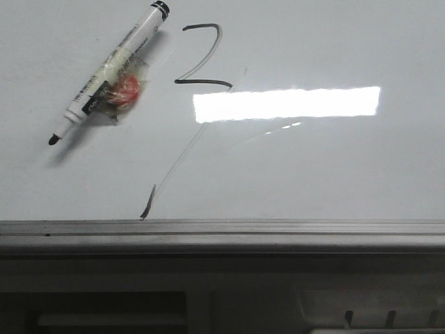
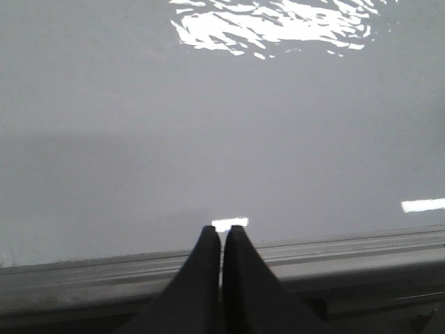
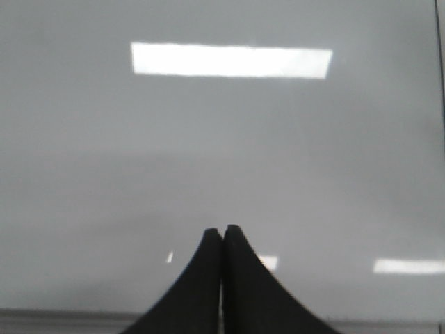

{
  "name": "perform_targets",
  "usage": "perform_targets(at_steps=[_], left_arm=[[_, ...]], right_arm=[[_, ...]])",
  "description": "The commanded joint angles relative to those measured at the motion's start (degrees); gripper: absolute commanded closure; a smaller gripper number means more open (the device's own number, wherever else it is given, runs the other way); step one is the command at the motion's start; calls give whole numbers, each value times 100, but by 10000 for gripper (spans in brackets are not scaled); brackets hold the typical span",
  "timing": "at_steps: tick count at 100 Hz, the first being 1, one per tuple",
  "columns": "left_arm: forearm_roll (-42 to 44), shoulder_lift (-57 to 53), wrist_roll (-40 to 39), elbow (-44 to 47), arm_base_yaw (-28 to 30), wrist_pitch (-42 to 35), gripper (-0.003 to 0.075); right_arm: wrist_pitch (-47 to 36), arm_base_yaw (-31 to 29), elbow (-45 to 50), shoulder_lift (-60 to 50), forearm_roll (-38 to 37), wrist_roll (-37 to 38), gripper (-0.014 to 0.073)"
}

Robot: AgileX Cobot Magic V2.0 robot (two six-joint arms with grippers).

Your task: Write number 3 on whiteboard

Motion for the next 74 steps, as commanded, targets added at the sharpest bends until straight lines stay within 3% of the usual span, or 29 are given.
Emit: perform_targets(at_steps=[1, 16, 74], left_arm=[[-83, -124, -68, 69, 16, -267, 741], [-83, -124, -68, 69, 16, -267, 741], [-83, -124, -68, 69, 16, -267, 741]], right_arm=[[374, -44, 171, -167, -143, 86, 654], [1137, -44, 171, -688, -152, 86, 654], [1101, -44, 171, -847, -181, 86, 654]])
